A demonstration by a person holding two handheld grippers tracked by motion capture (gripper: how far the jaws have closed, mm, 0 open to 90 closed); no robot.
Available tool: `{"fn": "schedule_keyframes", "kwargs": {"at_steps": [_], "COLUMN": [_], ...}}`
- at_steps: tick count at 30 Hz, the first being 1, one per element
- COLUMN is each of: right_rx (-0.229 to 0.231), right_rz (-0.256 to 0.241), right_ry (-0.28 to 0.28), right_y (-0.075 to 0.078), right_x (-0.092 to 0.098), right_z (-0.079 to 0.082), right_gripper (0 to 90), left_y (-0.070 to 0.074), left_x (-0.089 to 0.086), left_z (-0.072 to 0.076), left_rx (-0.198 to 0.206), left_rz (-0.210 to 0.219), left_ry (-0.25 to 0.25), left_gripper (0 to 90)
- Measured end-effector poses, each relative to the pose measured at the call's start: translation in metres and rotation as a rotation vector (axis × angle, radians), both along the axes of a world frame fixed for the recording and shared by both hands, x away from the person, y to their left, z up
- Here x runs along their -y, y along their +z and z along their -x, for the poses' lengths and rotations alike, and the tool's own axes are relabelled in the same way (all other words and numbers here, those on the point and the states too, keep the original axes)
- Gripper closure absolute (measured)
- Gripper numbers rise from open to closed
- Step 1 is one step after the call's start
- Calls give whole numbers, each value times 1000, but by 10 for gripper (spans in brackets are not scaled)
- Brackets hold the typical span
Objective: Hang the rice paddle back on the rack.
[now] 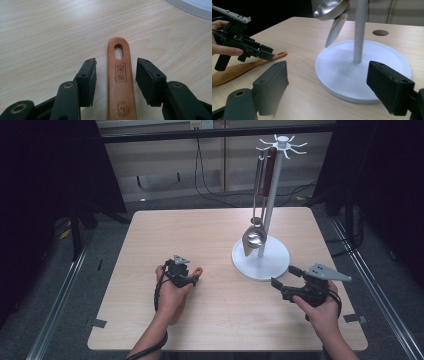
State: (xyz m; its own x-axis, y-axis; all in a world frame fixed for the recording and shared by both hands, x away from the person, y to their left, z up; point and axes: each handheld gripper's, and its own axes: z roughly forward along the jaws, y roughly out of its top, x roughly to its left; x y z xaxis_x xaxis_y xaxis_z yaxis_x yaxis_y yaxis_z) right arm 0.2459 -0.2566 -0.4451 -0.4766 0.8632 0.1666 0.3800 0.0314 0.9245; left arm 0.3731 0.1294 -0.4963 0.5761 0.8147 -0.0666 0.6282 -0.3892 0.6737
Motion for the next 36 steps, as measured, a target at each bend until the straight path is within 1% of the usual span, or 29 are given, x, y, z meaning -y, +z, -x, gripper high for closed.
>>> {"fn": "schedule_keyframes", "kwargs": {"at_steps": [2, 4, 5, 6, 8, 9, 10, 11, 12, 13, 14, 16, 17, 19, 20, 21, 22, 23, 24, 25, 26, 27, 28, 29, 30, 31, 33, 34, 36], "right_rx": [-2, -3, -3, -5, -4, -2, -6, -5, -9, -7, -8, -3, -3, -4, -6, -6, -6, -6, -3, -5, -2, -2, -2, -1, 0, -5, -17, -23, -33], "right_rz": [-4, -6, -7, -11, -11, -10, -11, -7, -4, -2, 0, 7, 7, 6, 3, 6, 5, 6, 10, 12, 13, 9, 9, 6, 7, 1, 3, 10, -3], "right_ry": [-19, -36, -47, -59, -68, -69, -74, -74, -73, -68, -65, -54, -52, -45, -36, -32, -25, -17, -4, 11, 25, 38, 49, 65, 84, 90, 124, 137, 159], "right_y": [0, 0, 0, 0, 0, 0, 0, 0, -1, -1, -1, 0, 0, 0, 0, 0, 0, 0, -1, -1, -1, 0, 0, 0, 0, 0, -2, -3, -4], "right_x": [6, 13, 16, 19, 23, 24, 25, 25, 24, 24, 23, 19, 18, 14, 12, 10, 7, 5, 1, -3, -7, -13, -17, -23, -30, -35, -49, -56, -70], "right_z": [5, 10, 12, 14, 18, 18, 19, 20, 20, 20, 20, 19, 19, 17, 16, 15, 14, 13, 11, 9, 7, 5, 4, 2, -1, -2, -6, -9, -13], "right_gripper": [174, 174, 174, 174, 174, 174, 174, 174, 173, 173, 173, 172, 172, 172, 172, 171, 171, 171, 169, 167, 167, 168, 169, 169, 170, 169, 169, 169, 169], "left_y": [-1, -3, -1, -1, -1, 1, 0, 1, 2, 2, 2, 2, 3, 3, 4, 7, 10, 16, 21, 27, 32, 37, 42, 48, 52, 55, 62, 65, 71], "left_x": [5, 10, 13, 15, 20, 20, 21, 23, 23, 24, 24, 24, 23, 21, 20, 19, 17, 16, 16, 15, 15, 14, 14, 13, 12, 12, 12, 13, 16], "left_z": [-4, -8, -9, -9, -10, -10, -10, -9, -10, -9, -9, -8, -8, -6, -5, -3, -2, 0, 2, 4, 7, 9, 11, 15, 16, 19, 24, 26, 31], "left_rx": [-9, 2, -2, 5, -2, -17, -10, -17, -18, -24, -30, -29, -30, -28, -28, -20, -11, 5, 21, 31, 53, 66, 86, 101, 104, 113, 127, 142, 155], "left_rz": [-5, -17, -44, -58, -36, -67, -61, -51, -61, -67, -63, -57, -69, -64, -47, -24, -23, -8, 30, 47, 75, 77, 99, 129, 145, 181, 212, 234, 259], "left_ry": [-4, -5, -9, -13, -1, -12, -8, 3, 2, 6, 7, 13, 4, 7, 7, 19, 5, 1, 10, 12, 13, 14, 14, 11, 6, 8, -9, -9, -24], "left_gripper": [501, 490, 490, 497, 532, 550, 571, 612, 652, 656, 657, 658, 659, 659, 659, 659, 659, 660, 659, 659, 660, 659, 659, 660, 660, 660, 659, 660, 659]}}
